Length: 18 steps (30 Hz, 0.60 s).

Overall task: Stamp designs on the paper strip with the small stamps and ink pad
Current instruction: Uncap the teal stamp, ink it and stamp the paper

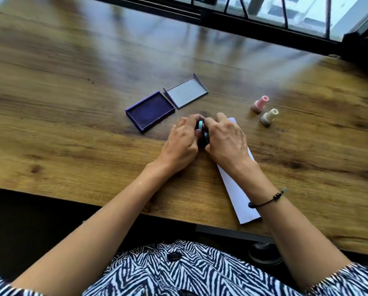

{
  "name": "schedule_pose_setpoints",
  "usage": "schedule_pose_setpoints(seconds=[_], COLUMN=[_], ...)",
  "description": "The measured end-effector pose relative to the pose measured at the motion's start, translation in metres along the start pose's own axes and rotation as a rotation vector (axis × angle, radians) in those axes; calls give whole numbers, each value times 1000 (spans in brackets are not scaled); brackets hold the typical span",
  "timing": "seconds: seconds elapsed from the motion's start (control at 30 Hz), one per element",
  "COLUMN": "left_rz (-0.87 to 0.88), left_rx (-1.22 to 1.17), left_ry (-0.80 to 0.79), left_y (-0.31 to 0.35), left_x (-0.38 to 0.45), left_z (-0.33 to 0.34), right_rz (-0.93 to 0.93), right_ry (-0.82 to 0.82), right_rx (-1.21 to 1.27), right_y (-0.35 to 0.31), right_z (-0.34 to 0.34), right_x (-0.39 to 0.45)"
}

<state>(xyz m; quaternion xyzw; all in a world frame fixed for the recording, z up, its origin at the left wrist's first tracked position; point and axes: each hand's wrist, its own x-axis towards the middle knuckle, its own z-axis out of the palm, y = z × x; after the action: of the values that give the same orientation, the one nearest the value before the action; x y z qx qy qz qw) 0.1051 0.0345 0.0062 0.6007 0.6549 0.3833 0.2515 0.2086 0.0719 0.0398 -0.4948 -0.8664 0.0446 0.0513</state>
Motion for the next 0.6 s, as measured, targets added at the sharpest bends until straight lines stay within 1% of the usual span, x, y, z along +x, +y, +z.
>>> schedule_pose_setpoints(seconds=[0.1,0.3,0.33,0.47,0.53,0.6], left_rz=[18,46,48,43,35,28], left_rx=[12,23,25,24,22,22], left_ry=[2,5,3,0,-11,-14], left_y=[-1,0,0,2,3,4], left_x=[-1,-2,-2,-2,-2,-3], left_z=[0,-1,-1,-2,-2,-2], right_rz=[23,72,93,246,328,395], right_ry=[-19,-26,1,223,257,251], right_rx=[28,173,245,662,854,985], right_y=[1,9,13,34,43,47], right_z=[0,-3,-5,-21,-27,-28], right_x=[-2,-5,-6,-11,-17,-22])
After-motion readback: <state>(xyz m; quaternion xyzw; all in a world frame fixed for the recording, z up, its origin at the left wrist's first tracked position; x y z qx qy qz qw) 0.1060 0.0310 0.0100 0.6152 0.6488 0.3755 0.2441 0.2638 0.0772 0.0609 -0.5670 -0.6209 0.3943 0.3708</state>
